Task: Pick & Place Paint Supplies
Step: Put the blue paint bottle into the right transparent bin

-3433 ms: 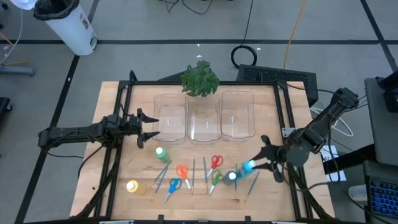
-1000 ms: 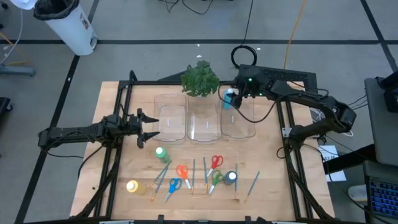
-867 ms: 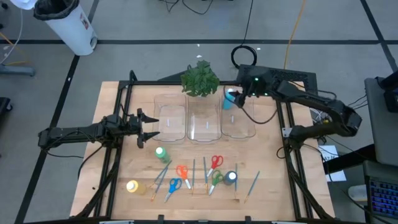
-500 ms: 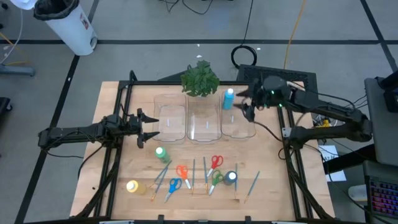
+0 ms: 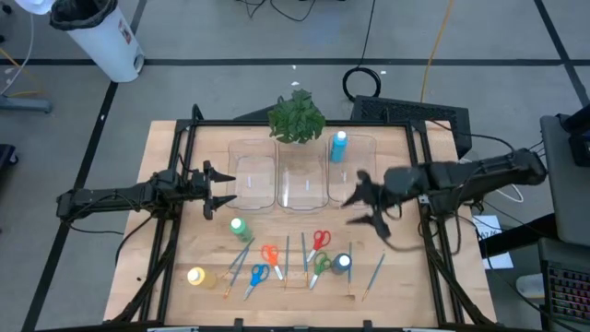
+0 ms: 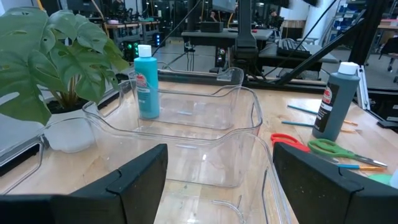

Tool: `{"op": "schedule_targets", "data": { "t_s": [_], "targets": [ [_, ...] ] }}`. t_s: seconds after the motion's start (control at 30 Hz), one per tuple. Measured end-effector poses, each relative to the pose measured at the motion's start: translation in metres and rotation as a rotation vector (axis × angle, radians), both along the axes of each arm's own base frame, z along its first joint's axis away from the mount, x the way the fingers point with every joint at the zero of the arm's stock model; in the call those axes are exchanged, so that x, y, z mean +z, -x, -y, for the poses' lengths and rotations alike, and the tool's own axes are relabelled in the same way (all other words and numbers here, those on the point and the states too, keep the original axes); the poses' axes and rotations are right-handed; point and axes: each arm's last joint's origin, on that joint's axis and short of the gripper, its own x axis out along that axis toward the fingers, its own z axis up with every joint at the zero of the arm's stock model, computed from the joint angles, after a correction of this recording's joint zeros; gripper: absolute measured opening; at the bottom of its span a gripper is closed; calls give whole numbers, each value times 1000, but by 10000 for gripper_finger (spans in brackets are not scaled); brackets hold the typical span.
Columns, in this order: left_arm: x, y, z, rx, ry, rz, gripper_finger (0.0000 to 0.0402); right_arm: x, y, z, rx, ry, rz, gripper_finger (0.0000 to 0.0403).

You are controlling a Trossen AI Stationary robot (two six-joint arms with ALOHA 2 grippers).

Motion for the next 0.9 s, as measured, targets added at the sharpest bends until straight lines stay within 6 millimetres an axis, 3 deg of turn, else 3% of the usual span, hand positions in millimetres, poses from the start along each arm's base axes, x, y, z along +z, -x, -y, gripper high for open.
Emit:
{"op": "schedule_targets", "data": {
  "t_s": [0.2,0.47,0.67,0.9],
  "targets": [
    [0,0,0,0,0,0,294,-15,-8,-39,149,16,-53,212],
    [0,0,0,0,0,0,294,-46,-23,-73,266,79,-158,212],
    [0,0,0,0,0,-1,294,-61,-32,-82,280,93,-197,212],
    [0,0,0,0,0,-1,294,-63,-33,-83,277,94,-205,212]
  ]
}}
